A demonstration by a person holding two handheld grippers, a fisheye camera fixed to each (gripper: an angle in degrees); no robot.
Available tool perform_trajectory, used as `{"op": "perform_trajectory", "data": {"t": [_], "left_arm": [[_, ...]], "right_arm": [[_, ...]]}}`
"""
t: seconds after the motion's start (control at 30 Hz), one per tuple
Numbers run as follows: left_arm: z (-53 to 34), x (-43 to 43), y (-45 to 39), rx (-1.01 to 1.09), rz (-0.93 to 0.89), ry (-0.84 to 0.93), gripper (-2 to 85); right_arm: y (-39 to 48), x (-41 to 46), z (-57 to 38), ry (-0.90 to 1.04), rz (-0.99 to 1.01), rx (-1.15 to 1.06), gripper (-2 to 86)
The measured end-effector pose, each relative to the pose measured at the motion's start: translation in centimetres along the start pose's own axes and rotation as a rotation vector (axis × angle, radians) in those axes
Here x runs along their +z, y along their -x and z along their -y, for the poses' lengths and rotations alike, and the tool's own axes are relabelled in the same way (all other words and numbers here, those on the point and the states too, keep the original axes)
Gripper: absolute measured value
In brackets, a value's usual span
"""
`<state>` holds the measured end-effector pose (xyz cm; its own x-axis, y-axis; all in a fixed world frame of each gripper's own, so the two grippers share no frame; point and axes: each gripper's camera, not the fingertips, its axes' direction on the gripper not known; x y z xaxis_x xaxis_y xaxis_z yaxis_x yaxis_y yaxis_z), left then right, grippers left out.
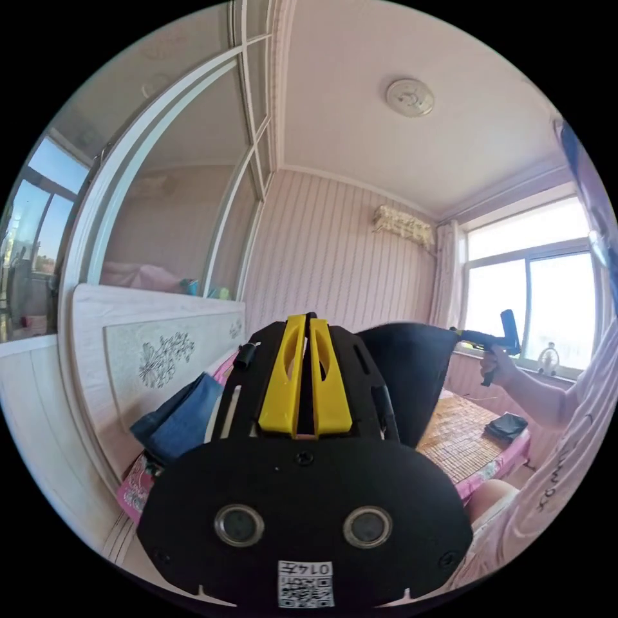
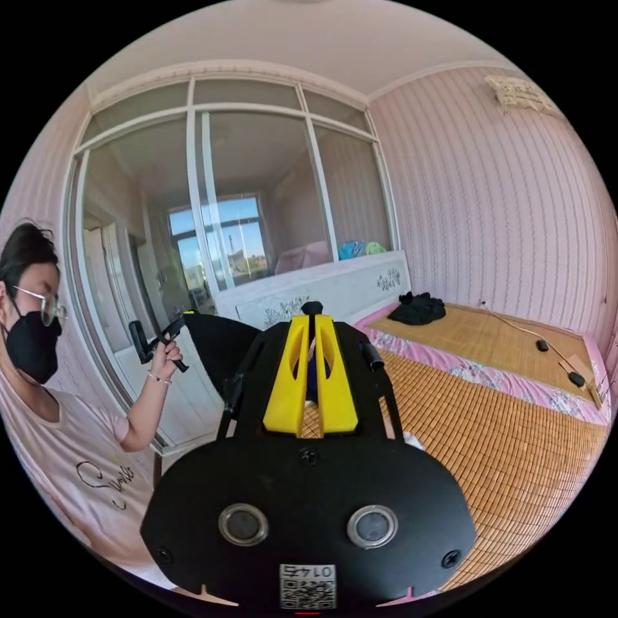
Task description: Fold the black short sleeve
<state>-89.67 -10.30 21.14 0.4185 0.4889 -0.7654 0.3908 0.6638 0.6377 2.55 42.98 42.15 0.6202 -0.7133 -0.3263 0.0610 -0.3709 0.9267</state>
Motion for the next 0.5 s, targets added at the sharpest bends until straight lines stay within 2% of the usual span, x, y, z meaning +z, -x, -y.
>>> {"op": "perform_trajectory", "data": {"t": [0.07, 0.17, 0.4, 0.5], "left_arm": [[2.1, -1.4, -1.9, 0.011, -0.108, -0.043, -1.0], [3.4, -1.9, -3.7, -0.014, -0.211, -0.004, -1.0], [4.8, -3.4, -8.8, -0.011, -0.332, -0.086, -1.0], [6.5, -3.2, -11.0, -0.029, -0.446, -0.063, -1.0]], "right_arm": [[0.0, -6.8, 0.5, -0.124, 0.008, 0.001, 0.7], [0.0, -13.8, 0.2, -0.21, -0.027, 0.009, 0.7], [0.3, -23.9, -1.7, -0.275, -0.082, 0.025, 0.7], [1.3, -28.8, -2.2, -0.374, -0.177, 0.0, 0.7]]}}
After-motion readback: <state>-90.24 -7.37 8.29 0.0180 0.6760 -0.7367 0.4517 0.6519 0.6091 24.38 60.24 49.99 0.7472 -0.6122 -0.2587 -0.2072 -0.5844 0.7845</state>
